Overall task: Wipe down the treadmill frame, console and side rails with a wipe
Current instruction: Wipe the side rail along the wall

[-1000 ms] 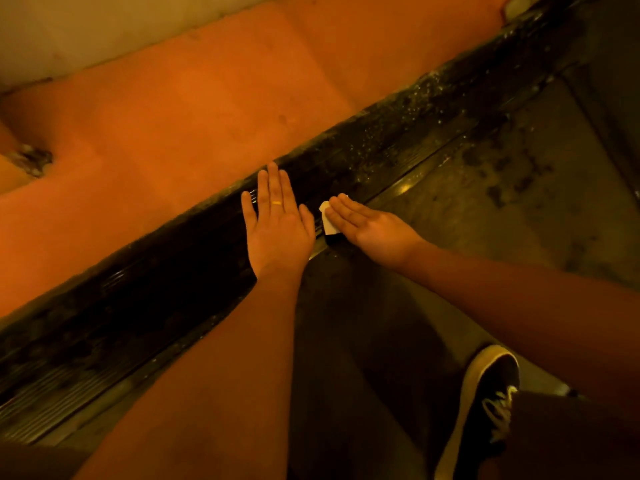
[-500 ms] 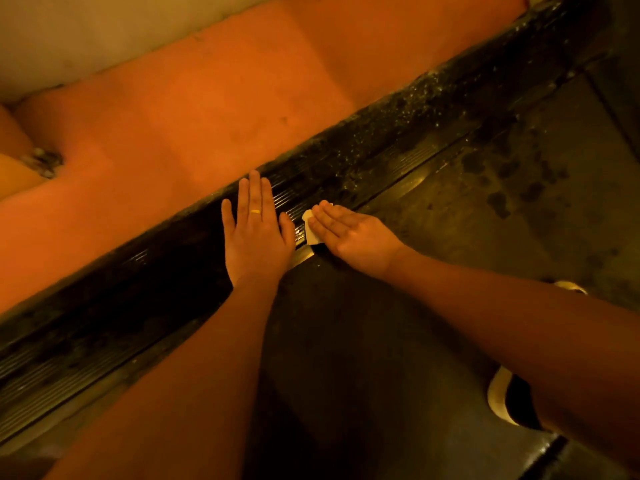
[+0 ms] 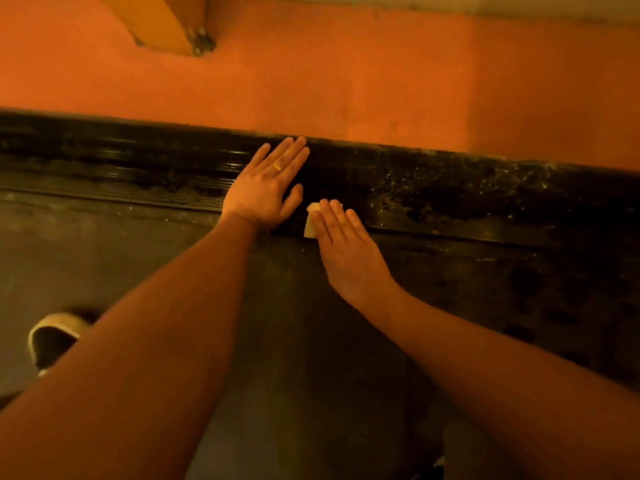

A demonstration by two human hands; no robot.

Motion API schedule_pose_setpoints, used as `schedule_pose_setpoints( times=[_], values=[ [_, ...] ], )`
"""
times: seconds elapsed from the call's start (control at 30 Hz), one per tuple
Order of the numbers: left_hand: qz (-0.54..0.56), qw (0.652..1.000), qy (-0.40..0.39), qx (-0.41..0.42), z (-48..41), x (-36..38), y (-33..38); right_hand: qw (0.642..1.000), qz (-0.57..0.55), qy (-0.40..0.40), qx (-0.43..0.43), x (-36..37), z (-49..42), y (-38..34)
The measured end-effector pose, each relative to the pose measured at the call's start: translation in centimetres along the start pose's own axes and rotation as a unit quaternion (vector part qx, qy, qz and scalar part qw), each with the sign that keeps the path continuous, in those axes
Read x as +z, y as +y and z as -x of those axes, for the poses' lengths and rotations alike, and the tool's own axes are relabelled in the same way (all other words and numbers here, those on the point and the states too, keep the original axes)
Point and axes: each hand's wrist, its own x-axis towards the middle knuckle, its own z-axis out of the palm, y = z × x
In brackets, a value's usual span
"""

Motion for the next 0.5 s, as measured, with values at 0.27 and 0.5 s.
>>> schedule_pose_setpoints(
  times=[0.27, 0.5],
  values=[
    [-0.006, 1.0, 0.019, 0.018, 0.5, 0.4, -0.4, 0.987, -0.115, 0.029, 0.11, 1.5, 2.1, -0.6],
    [0.017, 1.0, 0.004, 0.013, 0.4, 0.0, -0.3, 0.974, -0.12, 0.056, 0.186, 1.9, 2.1, -2.3]
  ],
)
